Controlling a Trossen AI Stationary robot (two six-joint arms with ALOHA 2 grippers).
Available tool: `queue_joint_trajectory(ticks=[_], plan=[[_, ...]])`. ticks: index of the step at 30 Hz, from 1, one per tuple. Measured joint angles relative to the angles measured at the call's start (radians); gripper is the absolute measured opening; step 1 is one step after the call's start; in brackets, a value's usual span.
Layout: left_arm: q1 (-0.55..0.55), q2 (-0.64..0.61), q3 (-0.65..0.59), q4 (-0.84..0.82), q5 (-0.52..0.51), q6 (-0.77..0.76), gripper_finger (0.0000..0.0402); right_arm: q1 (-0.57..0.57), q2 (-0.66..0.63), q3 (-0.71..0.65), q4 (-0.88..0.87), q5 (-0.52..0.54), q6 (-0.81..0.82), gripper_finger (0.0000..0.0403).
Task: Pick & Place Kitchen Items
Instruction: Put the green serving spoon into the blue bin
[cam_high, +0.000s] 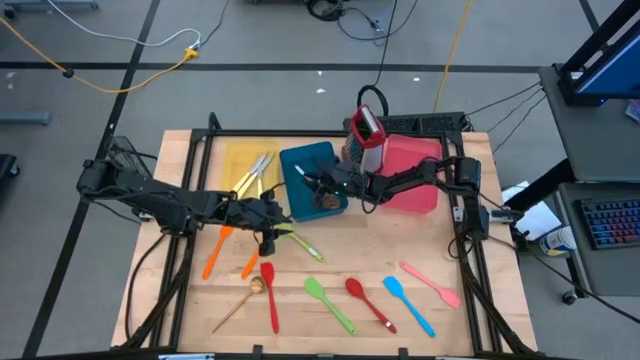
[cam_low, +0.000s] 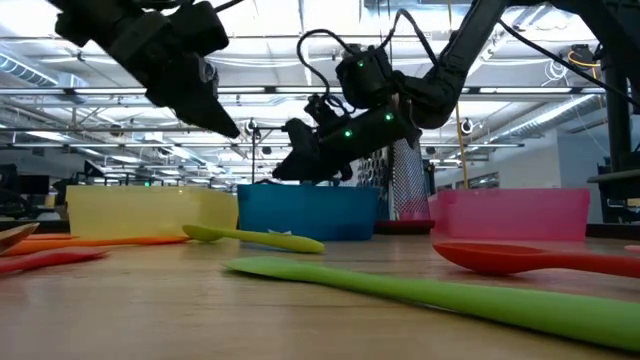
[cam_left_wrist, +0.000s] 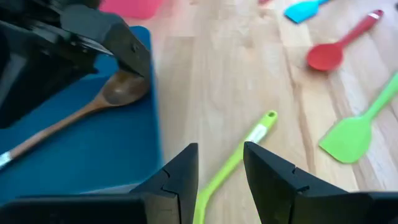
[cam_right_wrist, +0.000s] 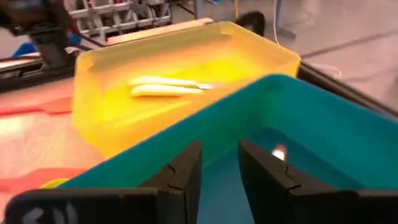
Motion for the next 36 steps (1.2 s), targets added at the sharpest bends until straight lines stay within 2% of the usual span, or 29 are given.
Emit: queue_joint_trajectory(ticks=[4,11,15,18,22,27,31,36], plan=[[-0.035,0.000,-0.044,0.061,0.001,0.026,0.0131,0.029,-0.060,0.002,-0.034,0.000,-0.133,0.0100],[-0.084,0.008,-0.078,0.184,0.001,0.044,0.0131,0.107,-0.241,0.000,-0.394,0.000,-0.207,0.0100],[-0.105,0.062,-0.073,0.229,0.018,0.048,0.0131,0.160,-0.319,0.000,-0.570,0.002,-0.252,0.0102],[-0.110,0.124,-0.024,0.207,0.025,0.077,0.0131,0.205,-0.356,-0.001,-0.647,0.002,-0.311,0.0112],[-0.097,0.185,0.039,0.145,0.028,0.118,0.0138,0.257,-0.374,0.000,-0.672,0.002,-0.300,0.0144],[-0.068,0.261,0.068,0.125,0.078,0.148,0.0177,0.306,-0.373,0.000,-0.673,0.003,-0.276,0.0183],[-0.054,0.332,0.070,0.127,0.080,0.151,0.0206,0.330,-0.373,-0.019,-0.675,0.003,-0.247,0.0195],[-0.029,0.417,0.070,0.135,0.071,0.169,0.0205,0.340,-0.373,-0.054,-0.670,0.003,-0.197,0.0196]])
